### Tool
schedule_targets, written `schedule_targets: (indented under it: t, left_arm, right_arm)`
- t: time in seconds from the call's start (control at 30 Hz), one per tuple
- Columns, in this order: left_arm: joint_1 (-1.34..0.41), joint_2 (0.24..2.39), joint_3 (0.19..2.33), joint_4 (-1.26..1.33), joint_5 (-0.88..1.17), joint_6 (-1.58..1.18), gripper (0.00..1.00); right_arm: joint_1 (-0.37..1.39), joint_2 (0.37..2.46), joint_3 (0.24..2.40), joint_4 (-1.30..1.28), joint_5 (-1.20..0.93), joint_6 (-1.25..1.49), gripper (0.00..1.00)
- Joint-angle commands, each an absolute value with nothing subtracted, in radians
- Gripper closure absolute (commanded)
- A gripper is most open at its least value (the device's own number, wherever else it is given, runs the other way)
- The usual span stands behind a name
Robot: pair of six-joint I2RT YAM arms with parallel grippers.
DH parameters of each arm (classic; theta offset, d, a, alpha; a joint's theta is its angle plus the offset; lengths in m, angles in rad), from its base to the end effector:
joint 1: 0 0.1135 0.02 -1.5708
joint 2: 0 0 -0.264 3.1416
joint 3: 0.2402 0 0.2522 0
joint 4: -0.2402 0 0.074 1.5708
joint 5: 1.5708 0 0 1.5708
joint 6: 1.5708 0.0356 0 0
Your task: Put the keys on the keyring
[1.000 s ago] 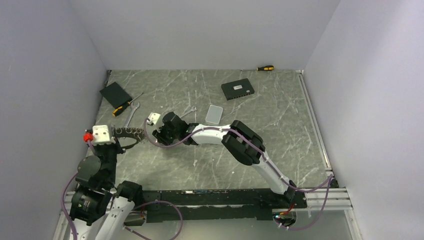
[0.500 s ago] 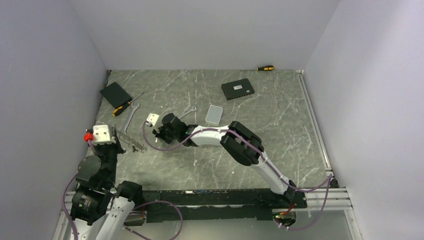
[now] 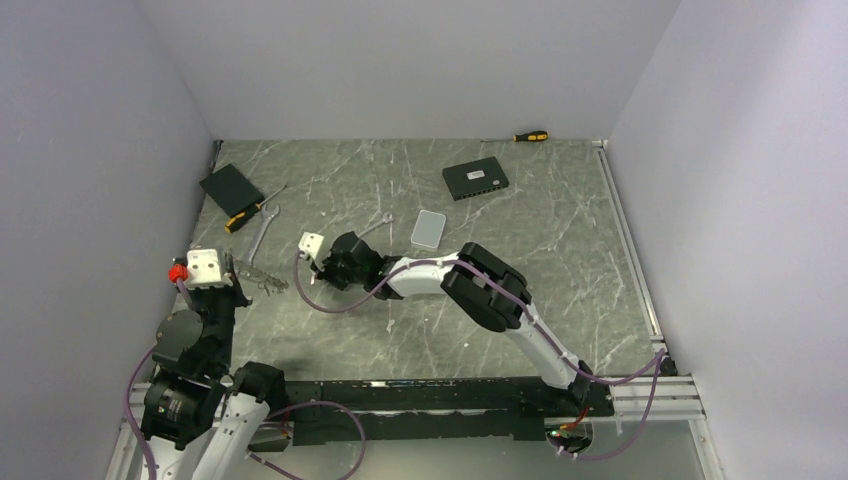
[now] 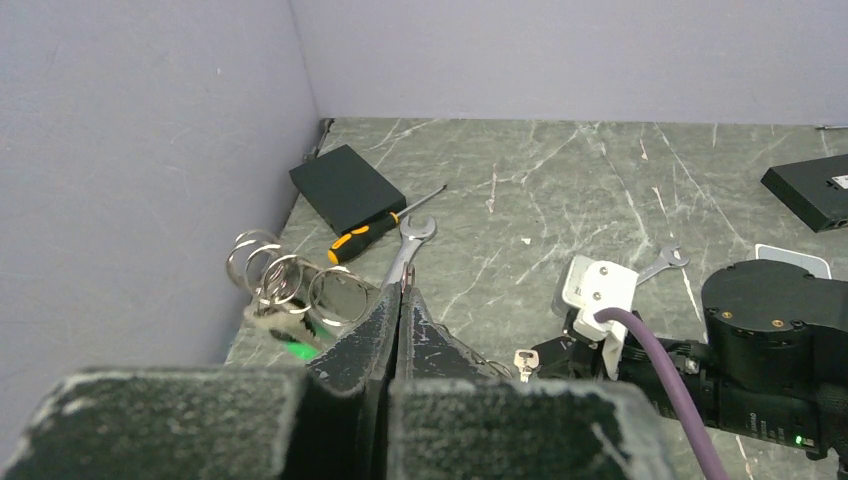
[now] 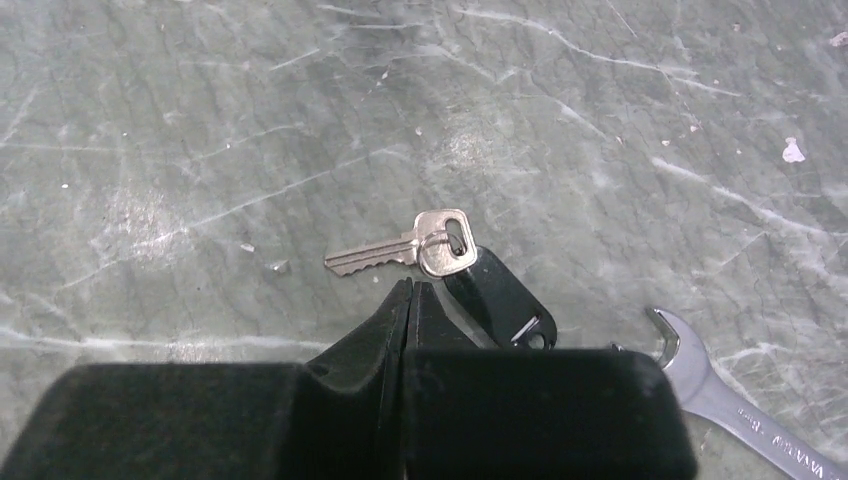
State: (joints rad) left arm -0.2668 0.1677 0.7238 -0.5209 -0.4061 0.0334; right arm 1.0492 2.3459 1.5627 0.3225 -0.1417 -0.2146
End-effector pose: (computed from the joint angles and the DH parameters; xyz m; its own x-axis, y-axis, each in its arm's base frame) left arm 0.0449 0.0023 0.3416 0.0293 0.0238 -0.9993 -0.1397 0.9900 0.0195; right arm 0.2540 0.4521 0.1232 -0.0202 -0.4583 -0.8886 -0.9474 0.2927 -0.1294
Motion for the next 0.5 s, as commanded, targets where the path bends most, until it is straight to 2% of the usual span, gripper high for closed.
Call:
schedule_targets:
  t: [0.0, 0.23, 0.3, 0.33, 0.37, 0.47]
  left_arm:
    - [-0.259, 0.178, 0.732, -0.455, -0.388, 0.035, 1.00]
    - [-0.258, 0.174, 0.733, -0.456, -0.387, 0.035, 1.00]
    - [-0.256, 0.173, 0.733, -0.454, -0.385, 0.035, 1.00]
    - [-0.256, 0.173, 0.733, -0.455, -0.385, 0.035, 1.00]
    - [-0.255, 0.172, 0.735, -0.456, -0.385, 0.035, 1.00]
    - [-0.253, 0.162, 0.735, -0.456, -0.388, 0.034, 1.00]
  right_arm:
    - [1.055, 2.296, 1.499, 0.346, -0.176, -0.246, 1.00]
    - [1.055, 2.213, 1.403, 0.409, -0.173, -0.199, 1.00]
    - [1.055, 2.212, 1.421, 0.390, -0.180, -0.178, 0.73]
    - [1.055, 2.214, 1.433, 0.390, -0.179, -0.172, 0.62]
    - [1.057, 2.216, 1.439, 0.399, -0.168, -0.169, 0.59]
    - [1.057, 2.232, 1.465, 0.428, -0.151, -0.152, 0.57]
